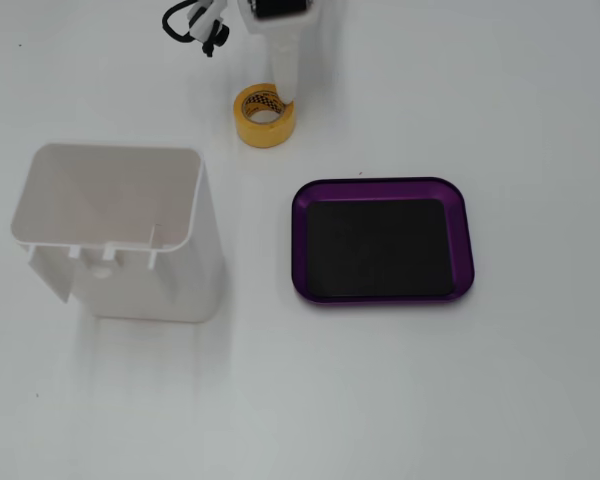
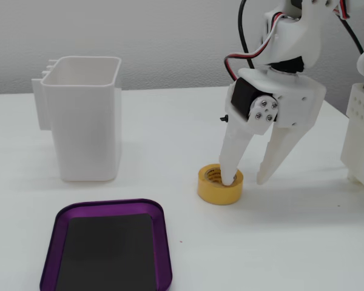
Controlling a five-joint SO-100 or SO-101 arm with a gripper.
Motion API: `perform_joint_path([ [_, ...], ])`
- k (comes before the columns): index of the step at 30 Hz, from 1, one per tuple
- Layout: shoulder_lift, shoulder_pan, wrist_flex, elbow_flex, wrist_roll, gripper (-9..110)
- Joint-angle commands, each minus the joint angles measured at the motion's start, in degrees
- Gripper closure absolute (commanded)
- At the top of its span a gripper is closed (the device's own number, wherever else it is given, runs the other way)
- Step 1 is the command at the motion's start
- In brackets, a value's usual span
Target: Pick up the yellow tape and place it in the box.
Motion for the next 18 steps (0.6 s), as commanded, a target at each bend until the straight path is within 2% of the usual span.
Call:
perform_joint_path([
  [1, 0.5, 0.6, -0.7, -0.1, -0.4, 88],
  [18, 1.4, 9.4, 3.9, -1.8, -7.3, 88],
])
